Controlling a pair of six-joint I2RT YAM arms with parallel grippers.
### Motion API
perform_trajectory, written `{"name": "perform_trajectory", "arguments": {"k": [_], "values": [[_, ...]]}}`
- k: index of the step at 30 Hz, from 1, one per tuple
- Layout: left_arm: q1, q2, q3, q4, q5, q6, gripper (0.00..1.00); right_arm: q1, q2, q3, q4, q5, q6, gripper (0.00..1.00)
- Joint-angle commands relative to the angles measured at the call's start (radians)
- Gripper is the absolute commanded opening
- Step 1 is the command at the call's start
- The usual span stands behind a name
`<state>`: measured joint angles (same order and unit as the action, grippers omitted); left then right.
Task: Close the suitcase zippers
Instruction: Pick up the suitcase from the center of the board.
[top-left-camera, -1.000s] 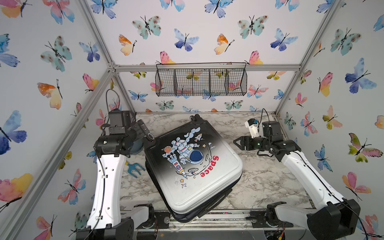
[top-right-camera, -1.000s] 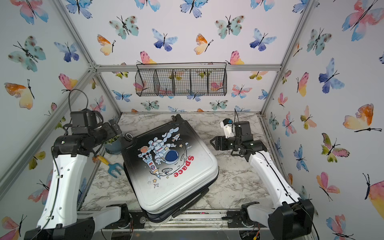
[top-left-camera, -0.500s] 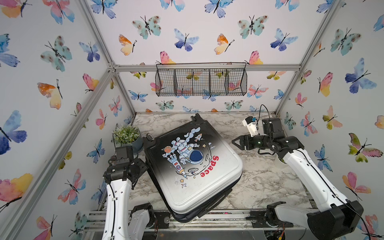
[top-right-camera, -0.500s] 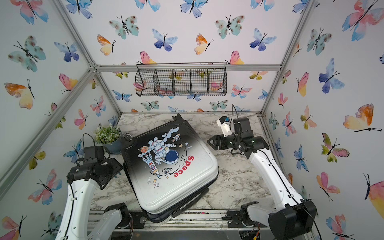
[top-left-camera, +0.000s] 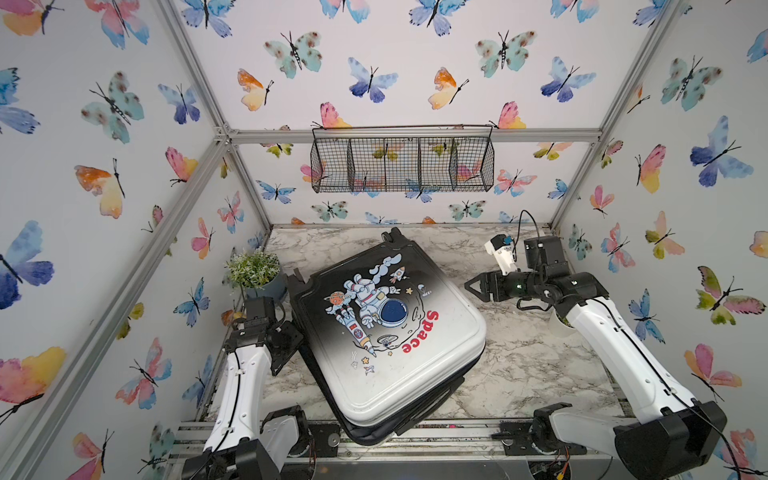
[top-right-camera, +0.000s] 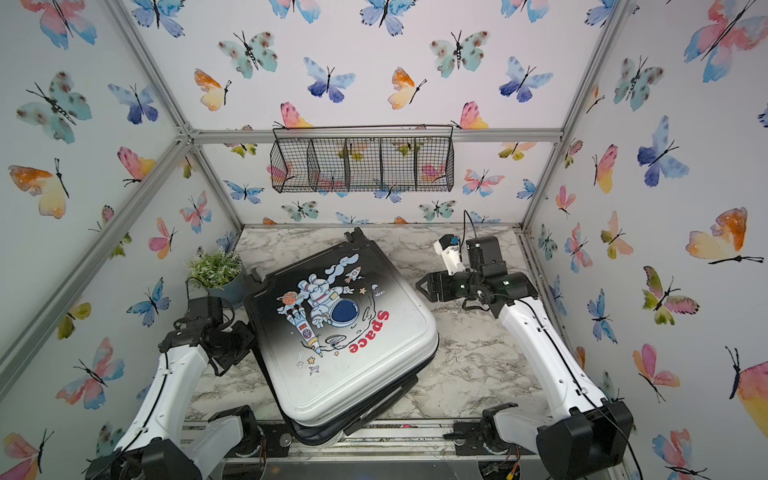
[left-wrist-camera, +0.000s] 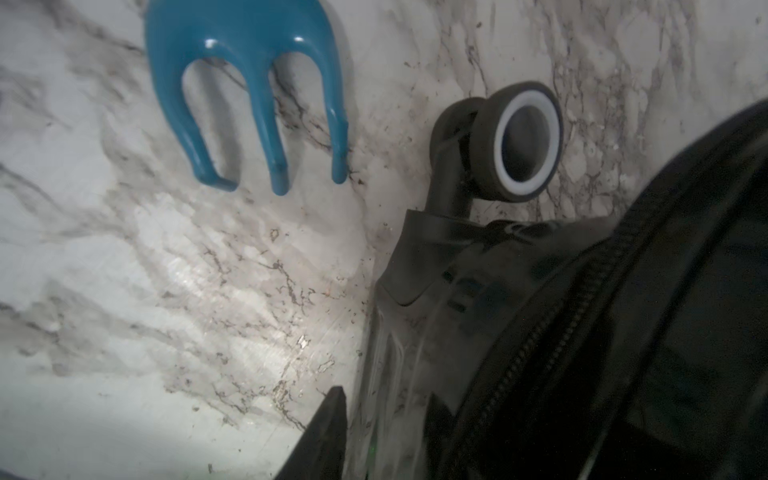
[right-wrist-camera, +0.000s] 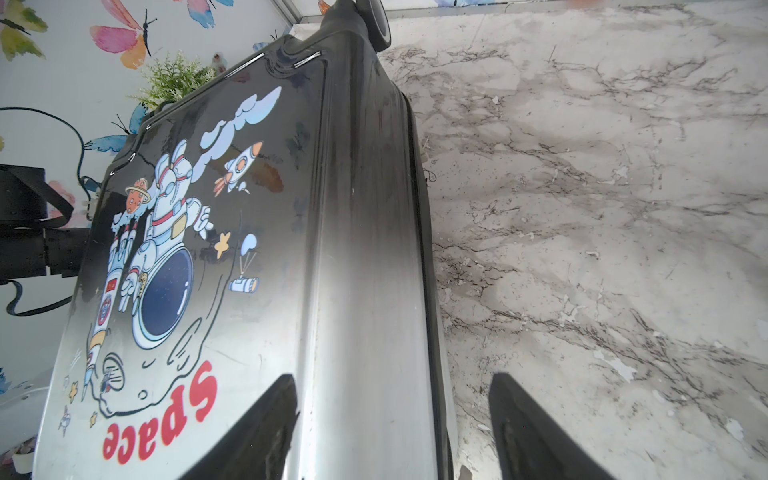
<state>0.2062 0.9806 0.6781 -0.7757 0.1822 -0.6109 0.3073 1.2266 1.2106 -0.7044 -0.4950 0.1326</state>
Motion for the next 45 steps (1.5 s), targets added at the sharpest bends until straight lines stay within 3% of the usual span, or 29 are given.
{"name": "perform_trajectory", "arguments": {"k": [1, 6, 10, 15, 19, 22, 25, 33, 36, 40, 45], "values": [[-0.006, 0.013, -0.041, 0.077, 0.058, -0.024, 0.22, 0.003, -0.016, -0.018, -0.033, -0.014, -0.02, 0.76], [-0.007, 0.045, 0.001, 0.076, 0.036, -0.062, 0.01, 0.003, -0.055, -0.074, -0.048, 0.012, -0.027, 0.75], [-0.018, 0.071, 0.055, 0.103, 0.034, -0.186, 0.0, 0.003, -0.088, -0.12, -0.039, 0.045, -0.013, 0.76], [-0.045, 0.125, 0.121, 0.139, -0.024, -0.341, 0.0, -0.003, -0.118, -0.142, -0.048, 0.204, -0.052, 0.81], [-0.045, 0.197, 0.194, 0.135, -0.071, -0.371, 0.0, -0.042, -0.146, -0.177, -0.04, 0.322, -0.172, 0.83], [-0.044, 0.243, 0.215, 0.176, -0.05, -0.359, 0.0, -0.116, -0.163, -0.202, -0.004, 0.307, -0.236, 0.83], [-0.047, 0.308, 0.233, 0.254, 0.055, -0.27, 0.0, -0.146, -0.138, -0.232, 0.038, 0.263, -0.267, 0.84], [-0.045, 0.391, 0.388, 0.206, 0.045, 0.094, 0.0, -0.232, -0.102, -0.388, 0.251, 0.072, -0.266, 0.83], [-0.045, 0.427, 0.473, 0.173, 0.067, 0.198, 0.0, -0.232, -0.054, -0.368, 0.256, -0.009, -0.34, 0.81], [-0.045, 0.441, 0.564, 0.144, 0.063, 0.306, 0.0, -0.232, -0.062, -0.489, 0.461, -0.176, -0.44, 0.76], [-0.045, 0.473, 0.695, 0.066, 0.039, 0.387, 0.0, -0.231, -0.109, -0.697, 0.802, -0.301, -0.461, 0.73]]}}
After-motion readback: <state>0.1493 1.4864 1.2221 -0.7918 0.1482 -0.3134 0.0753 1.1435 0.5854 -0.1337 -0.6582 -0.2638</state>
